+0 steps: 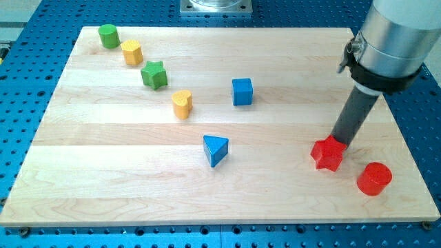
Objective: Keep the cube parallel right to triangle
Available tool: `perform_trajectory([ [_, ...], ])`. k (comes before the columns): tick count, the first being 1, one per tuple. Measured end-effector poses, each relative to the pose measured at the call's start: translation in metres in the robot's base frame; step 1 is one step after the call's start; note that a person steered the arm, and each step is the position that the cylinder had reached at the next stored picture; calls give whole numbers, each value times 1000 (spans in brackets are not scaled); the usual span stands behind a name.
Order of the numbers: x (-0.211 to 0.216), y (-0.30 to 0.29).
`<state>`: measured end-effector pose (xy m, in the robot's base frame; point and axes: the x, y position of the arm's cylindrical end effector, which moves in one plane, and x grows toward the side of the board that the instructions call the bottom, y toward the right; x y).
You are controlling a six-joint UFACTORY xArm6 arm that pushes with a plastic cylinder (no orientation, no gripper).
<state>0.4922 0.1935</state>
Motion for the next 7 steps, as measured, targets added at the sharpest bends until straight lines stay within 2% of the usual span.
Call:
perform_trajectory([
  [1,-93,-8],
  [2,-158,-73],
  [3,-161,-146],
  [4,-130,-169],
  [5,-99,-143],
  [7,-56,-143],
])
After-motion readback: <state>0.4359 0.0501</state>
